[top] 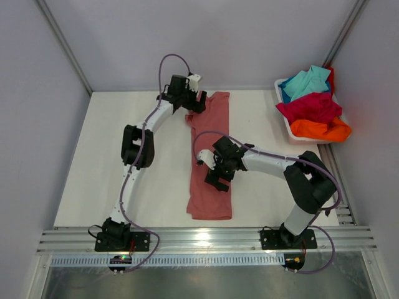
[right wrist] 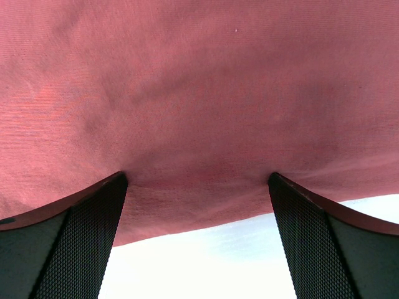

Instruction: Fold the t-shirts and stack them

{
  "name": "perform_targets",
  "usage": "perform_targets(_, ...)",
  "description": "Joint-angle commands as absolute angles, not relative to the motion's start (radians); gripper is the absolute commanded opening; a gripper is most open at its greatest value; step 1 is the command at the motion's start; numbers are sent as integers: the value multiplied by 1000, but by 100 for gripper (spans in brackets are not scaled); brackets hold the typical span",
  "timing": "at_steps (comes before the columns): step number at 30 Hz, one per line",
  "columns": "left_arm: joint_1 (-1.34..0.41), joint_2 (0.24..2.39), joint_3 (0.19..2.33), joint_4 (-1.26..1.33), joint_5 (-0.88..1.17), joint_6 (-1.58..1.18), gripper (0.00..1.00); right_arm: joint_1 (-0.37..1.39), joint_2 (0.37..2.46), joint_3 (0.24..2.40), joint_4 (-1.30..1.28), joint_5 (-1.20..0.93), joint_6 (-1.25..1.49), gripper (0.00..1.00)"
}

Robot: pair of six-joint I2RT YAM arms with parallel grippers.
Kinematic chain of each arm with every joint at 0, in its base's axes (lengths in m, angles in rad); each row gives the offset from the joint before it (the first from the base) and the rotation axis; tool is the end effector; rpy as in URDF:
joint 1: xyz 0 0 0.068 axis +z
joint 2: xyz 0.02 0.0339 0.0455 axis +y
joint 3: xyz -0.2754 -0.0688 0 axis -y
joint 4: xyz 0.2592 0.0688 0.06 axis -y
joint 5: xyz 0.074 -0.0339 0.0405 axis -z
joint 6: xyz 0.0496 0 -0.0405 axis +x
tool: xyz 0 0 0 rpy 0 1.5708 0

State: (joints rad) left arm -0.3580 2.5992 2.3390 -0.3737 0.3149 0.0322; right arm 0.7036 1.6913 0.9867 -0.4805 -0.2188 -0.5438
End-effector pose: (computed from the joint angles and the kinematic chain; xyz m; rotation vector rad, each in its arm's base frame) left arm 0.5748 -0.2314 0.1752 0.6030 2.1351 -0.5280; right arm 0.2489 0.2253 0.1513 -1.6569 2.2016 0.3445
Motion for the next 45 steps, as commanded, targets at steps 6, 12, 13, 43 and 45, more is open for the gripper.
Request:
perform_targets(6, -351, 2509, 2356, -270, 393, -51, 88, 707, 1741, 1012, -468, -270, -543, 99)
perform_targets(12, -353, 2546, 2353, -288, 416, -57, 71, 707, 1756, 1022, -472, -270, -540, 99)
perform_targets(13, -353, 2549, 2350, -290, 416, -54, 71, 709, 1758, 1022, -472, -270, -540, 99)
perform_targets(43, -339, 2568, 2319, -265, 381, -11, 0, 709, 1776, 1023, -492, -281, -543, 99)
perform_targets(45, -333, 2553, 2316, -259, 367, -12, 0, 709, 1778, 1023, -495, -281, -546, 99)
